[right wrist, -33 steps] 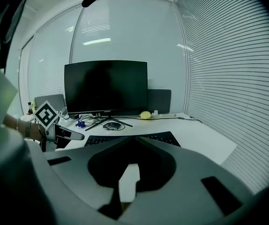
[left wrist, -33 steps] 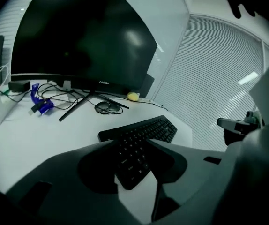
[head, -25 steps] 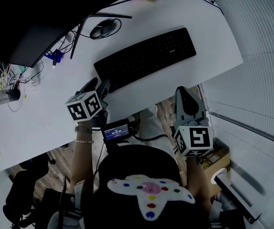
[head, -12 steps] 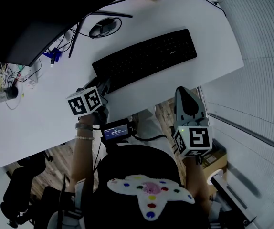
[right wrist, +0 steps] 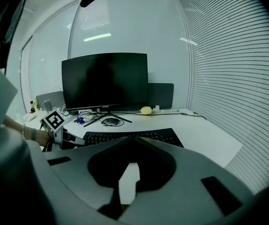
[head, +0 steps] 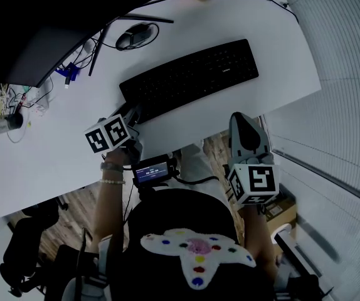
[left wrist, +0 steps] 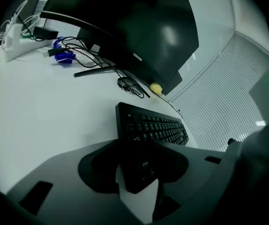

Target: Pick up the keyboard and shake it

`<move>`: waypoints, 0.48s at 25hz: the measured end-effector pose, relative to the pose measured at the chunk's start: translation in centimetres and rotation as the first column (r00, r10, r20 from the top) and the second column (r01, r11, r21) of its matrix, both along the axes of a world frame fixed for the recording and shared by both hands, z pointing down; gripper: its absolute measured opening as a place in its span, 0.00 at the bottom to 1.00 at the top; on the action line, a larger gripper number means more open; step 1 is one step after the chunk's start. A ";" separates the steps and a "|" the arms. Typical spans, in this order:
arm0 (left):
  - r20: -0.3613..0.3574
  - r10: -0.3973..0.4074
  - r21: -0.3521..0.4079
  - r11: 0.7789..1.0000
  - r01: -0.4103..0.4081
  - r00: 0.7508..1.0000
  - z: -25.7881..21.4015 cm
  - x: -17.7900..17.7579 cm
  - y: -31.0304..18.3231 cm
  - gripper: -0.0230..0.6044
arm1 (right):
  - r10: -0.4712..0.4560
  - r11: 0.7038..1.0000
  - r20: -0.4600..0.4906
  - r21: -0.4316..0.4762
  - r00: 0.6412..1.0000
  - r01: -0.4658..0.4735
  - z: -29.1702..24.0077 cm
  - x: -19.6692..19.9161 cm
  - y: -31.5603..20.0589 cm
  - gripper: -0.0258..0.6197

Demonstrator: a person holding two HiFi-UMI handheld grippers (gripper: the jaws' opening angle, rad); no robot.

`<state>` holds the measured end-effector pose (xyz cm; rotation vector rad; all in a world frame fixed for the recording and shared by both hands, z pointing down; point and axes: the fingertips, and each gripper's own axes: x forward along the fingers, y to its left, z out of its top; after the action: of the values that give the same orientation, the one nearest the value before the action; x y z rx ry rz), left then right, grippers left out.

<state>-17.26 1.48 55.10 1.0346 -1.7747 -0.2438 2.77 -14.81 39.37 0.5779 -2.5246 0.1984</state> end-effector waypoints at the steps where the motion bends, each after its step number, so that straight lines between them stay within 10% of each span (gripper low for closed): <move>1: -0.002 -0.004 0.004 1.000 0.004 1.000 0.0 0.0 0.0 0.33 | 0.000 1.000 0.000 -0.002 1.000 0.000 0.0 0.0 -0.1 0.10; 12: 0.021 0.011 -0.043 0.999 -0.011 1.000 0.1 -0.2 0.3 0.33 | -0.029 1.000 -0.025 0.004 0.999 0.030 0.7 -0.7 -1.1 0.10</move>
<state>-17.43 1.73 55.20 1.0193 -1.7857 -0.1871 2.05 -15.94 40.12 0.5414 -2.5085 0.1734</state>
